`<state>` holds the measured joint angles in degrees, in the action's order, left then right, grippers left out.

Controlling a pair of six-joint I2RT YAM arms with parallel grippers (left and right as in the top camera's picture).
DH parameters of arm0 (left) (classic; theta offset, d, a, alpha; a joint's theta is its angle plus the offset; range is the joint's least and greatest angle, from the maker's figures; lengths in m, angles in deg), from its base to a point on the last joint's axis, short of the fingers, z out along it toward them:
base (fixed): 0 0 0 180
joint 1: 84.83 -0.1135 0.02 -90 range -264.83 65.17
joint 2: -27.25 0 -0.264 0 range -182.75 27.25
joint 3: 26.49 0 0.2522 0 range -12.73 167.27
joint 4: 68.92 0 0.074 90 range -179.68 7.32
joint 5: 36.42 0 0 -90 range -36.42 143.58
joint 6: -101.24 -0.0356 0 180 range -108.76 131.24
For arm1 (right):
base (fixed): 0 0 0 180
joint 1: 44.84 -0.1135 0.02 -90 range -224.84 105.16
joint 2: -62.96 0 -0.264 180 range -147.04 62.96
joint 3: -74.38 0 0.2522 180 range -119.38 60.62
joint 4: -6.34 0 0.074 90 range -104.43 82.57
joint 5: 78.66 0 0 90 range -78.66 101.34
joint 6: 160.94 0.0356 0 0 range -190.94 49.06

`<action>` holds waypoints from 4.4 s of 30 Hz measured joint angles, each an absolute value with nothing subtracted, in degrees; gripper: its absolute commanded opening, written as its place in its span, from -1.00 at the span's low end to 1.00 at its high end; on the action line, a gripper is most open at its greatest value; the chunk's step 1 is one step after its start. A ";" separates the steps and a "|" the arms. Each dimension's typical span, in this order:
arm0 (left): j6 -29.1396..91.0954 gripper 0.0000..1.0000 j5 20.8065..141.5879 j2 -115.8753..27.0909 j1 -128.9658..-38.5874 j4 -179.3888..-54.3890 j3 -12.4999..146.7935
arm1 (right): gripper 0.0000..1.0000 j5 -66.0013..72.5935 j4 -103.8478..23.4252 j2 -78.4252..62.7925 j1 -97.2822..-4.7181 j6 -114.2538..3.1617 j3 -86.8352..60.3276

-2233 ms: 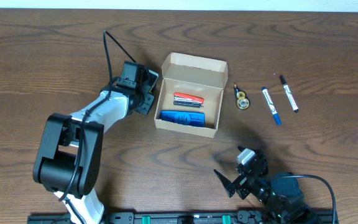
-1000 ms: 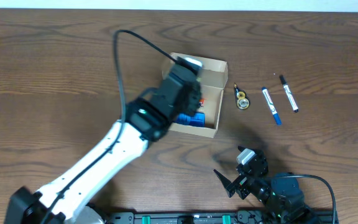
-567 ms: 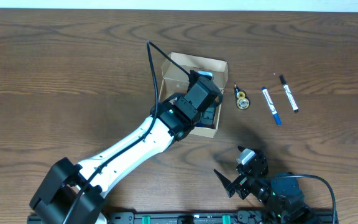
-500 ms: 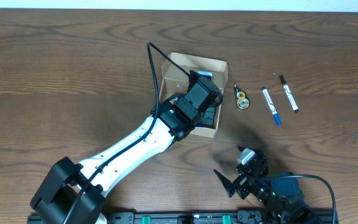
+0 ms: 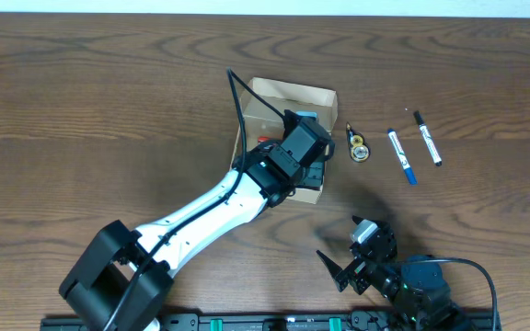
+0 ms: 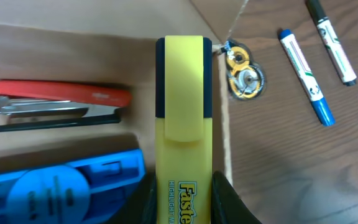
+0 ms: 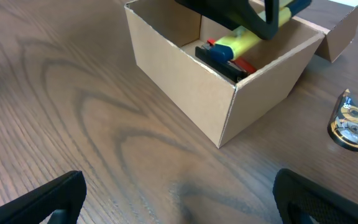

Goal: Pack container
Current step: 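Carry the highlighter into the box's right side and lower, then open left gripper and withdraw it from the box, then reach right gripper down over the black-and-yellow correction tape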

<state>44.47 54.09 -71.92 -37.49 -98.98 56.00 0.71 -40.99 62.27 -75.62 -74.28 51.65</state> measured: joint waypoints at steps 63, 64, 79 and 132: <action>5.35 -0.31 48.43 -34.24 -46.78 -137.20 55.98 | 0.99 0.71 -40.97 62.27 -75.62 -74.28 51.65; 4.74 -0.27 49.37 -33.96 -47.61 -137.88 55.98 | 0.99 0.71 -40.99 62.27 -75.62 -74.28 51.65; 0.89 0.90 56.26 -33.61 -52.16 -139.30 55.98 | 0.99 0.57 -40.99 62.27 -75.62 -64.77 51.65; 0.87 0.90 56.46 -33.61 -52.16 -139.70 55.98 | 0.99 15.85 -45.51 -20.09 -67.34 -45.97 6.19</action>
